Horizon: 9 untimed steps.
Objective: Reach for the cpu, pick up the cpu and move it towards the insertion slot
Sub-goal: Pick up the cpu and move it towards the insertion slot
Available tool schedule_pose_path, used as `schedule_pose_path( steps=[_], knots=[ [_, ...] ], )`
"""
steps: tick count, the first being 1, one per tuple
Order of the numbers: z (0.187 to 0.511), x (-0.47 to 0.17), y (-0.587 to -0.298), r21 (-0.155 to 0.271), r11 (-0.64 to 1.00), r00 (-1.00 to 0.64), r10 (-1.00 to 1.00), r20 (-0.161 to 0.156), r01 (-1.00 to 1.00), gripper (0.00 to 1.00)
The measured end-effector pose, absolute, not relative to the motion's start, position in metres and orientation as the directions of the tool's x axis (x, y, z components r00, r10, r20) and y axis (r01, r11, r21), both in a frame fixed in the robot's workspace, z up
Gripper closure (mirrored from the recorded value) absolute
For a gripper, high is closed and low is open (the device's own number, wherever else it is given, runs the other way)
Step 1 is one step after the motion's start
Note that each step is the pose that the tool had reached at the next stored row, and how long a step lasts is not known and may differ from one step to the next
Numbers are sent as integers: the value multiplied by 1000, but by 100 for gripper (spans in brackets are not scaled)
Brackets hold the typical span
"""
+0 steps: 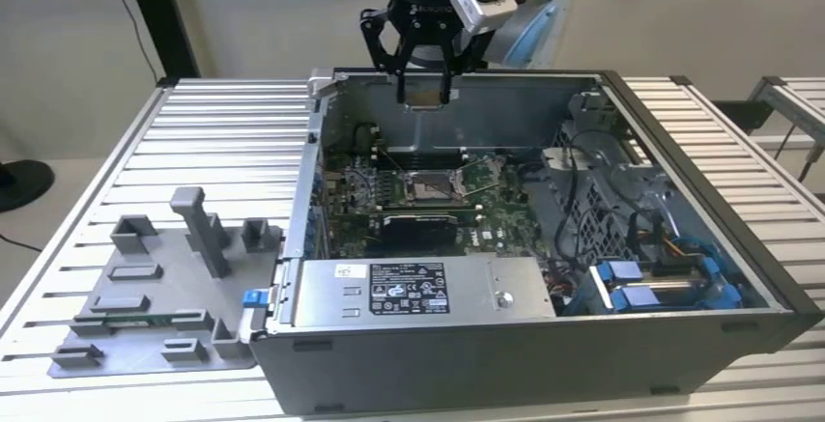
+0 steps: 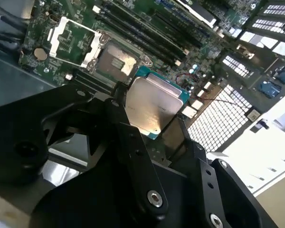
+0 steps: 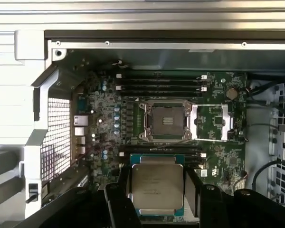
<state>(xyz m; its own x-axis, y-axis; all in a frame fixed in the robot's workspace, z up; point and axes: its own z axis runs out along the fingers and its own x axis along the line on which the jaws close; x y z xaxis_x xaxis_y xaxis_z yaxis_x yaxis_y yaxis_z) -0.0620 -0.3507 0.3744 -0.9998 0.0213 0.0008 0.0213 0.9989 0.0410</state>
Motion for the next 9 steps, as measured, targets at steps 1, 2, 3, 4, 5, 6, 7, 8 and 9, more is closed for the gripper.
schedule_pose_path(
  steps=[1,2,3,4,5,6,7,8,9],
  knots=[
    [374,-60,-349,41,999,-1000,21,1,21,100],
    [374,-58,-346,42,999,-1000,21,1,21,100],
    [374,-56,-344,43,999,-1000,21,1,21,100],
    [374,-54,-342,44,999,-1000,21,1,21,100],
    [374,-52,-340,44,999,-1000,21,1,21,100],
    [373,-50,-339,45,999,-1000,21,1,21,100],
    [373,-48,-337,46,999,-1000,21,1,21,100],
    [373,-46,-335,47,999,-1000,21,1,21,100],
    [373,-44,-333,48,999,-1000,21,1,21,100]
  ],
)
